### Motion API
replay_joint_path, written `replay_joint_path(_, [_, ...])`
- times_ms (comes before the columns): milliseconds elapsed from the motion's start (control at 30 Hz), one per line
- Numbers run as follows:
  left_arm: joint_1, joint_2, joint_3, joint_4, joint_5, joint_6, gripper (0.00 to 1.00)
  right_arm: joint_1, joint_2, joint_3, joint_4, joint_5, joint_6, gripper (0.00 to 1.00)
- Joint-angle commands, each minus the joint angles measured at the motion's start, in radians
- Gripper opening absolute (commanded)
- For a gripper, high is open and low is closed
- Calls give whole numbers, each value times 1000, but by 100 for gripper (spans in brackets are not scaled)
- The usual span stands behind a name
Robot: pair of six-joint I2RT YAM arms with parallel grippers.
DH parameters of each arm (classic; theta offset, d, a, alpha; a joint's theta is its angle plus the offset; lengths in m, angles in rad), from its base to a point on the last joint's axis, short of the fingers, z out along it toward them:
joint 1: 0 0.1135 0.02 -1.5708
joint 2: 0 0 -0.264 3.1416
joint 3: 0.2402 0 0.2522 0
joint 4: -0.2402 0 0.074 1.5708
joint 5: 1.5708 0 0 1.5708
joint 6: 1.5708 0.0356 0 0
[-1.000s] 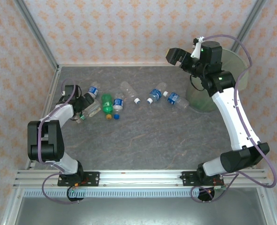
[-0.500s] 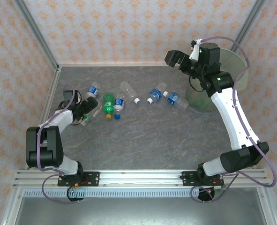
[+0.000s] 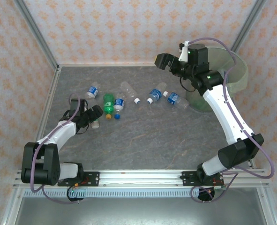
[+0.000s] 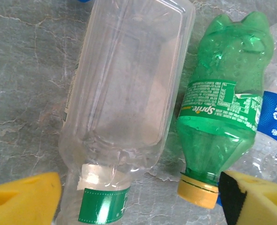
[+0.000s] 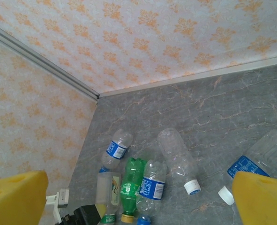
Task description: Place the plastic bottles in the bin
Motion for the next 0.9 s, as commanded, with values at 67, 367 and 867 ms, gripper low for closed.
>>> replay_joint_path(67, [-51, 7, -18, -45, -111, 13, 80, 6, -13, -10, 35, -9, 11, 100])
replay_joint_path(367, [-85, 63, -36, -49, -190, 42, 65, 8, -53, -39, 27, 4, 12, 100])
replay_joint_path(867, [-117, 99, -25, -31, -189, 46, 36, 17, -82, -44, 17, 4, 28, 100])
